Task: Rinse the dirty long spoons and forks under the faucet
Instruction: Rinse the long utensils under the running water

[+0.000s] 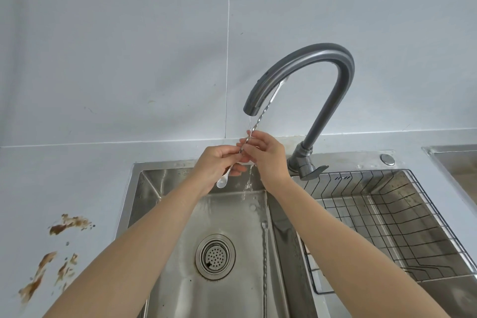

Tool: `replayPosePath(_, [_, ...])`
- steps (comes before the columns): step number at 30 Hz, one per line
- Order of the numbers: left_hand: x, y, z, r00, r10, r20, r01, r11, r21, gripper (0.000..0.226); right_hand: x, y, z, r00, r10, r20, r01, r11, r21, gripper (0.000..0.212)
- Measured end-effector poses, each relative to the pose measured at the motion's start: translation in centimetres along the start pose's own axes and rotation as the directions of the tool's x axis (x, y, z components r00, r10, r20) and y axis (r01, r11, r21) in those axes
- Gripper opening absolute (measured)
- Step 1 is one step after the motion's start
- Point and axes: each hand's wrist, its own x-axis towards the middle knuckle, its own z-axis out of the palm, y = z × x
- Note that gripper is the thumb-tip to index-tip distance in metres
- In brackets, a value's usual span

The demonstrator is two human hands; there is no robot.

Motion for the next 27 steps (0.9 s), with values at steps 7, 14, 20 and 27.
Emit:
replayPosePath(7, [0.7, 0.2, 0.8, 0.999, 0.052, -0.009, -0.050, 0.983, 0.175, 0.022, 0.3, -0.3, 0.0, 0.994, -0.034, -0.106, 0.031, 0.999, -0.036, 0.020])
replayPosePath(14, [1.1, 0.2, 1.2, 0.990, 0.133, -0.037, -0.113, 0.936, 0.334, 0.017, 0.4, -0.6, 0.1, 0.993, -0.046, -0.106, 0.035, 0.995, -0.098, 0.020])
replayPosePath(20, [0.3, 0.1, 0.5, 0.985, 0.166, -0.054, -0.134, 0.918, 0.373, 0.017, 0.1, -0.6, 0.0, 0.998, -0.049, -0.043, 0.044, 0.994, -0.102, 0.021])
replayPosePath(27, [-1.2, -0.6, -0.6, 0.988, 0.156, -0.018, -0.138, 0.912, 0.386, 0.013, -0.6, -0.7, 1.1, 0.999, 0.039, -0.030, -0.038, 0.999, 0.021, 0.005])
